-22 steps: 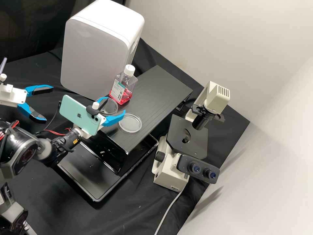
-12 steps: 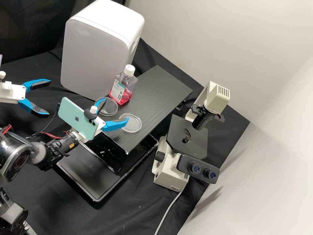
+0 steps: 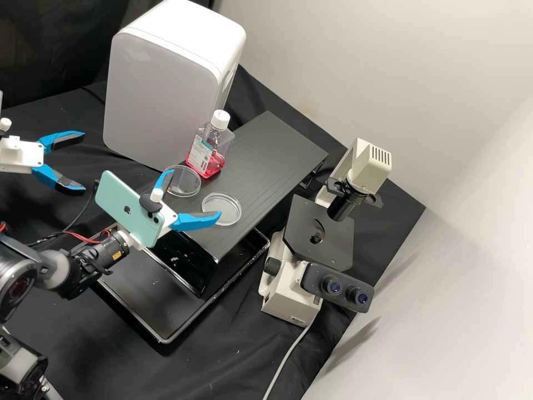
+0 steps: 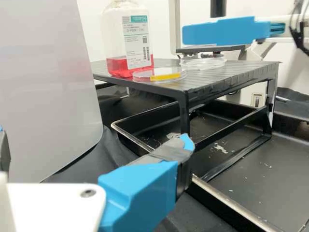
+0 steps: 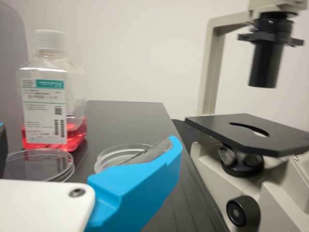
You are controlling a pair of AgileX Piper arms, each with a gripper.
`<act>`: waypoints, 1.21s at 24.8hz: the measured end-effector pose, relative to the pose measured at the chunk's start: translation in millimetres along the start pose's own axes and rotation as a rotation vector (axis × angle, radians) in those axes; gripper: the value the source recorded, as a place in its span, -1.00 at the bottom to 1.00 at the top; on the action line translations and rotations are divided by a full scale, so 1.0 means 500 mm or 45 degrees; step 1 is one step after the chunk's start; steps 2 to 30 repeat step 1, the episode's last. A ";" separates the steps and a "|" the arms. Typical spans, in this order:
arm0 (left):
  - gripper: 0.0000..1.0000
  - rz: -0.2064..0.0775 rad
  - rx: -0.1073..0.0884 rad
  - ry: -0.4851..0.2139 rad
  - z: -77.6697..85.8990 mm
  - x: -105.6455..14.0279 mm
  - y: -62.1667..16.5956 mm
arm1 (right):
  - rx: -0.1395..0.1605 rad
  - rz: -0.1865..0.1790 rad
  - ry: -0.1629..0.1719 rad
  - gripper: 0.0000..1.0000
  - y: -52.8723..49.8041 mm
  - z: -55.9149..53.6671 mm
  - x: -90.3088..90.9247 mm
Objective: Remove the lid from the petri dish
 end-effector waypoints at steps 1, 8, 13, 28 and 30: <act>1.00 0.000 0.000 0.000 0.000 0.000 0.000 | 0.003 0.006 -0.003 1.00 0.003 0.002 -0.003; 1.00 0.000 0.000 0.000 0.000 0.000 0.000 | 0.003 0.006 -0.003 1.00 0.003 0.002 -0.003; 1.00 0.000 0.000 0.000 0.000 0.000 0.000 | 0.003 0.006 -0.003 1.00 0.003 0.002 -0.003; 1.00 0.000 0.000 0.000 0.000 0.000 0.000 | 0.003 0.006 -0.003 1.00 0.003 0.002 -0.003; 1.00 0.000 0.000 0.000 0.000 0.000 0.000 | 0.003 0.006 -0.003 1.00 0.003 0.002 -0.003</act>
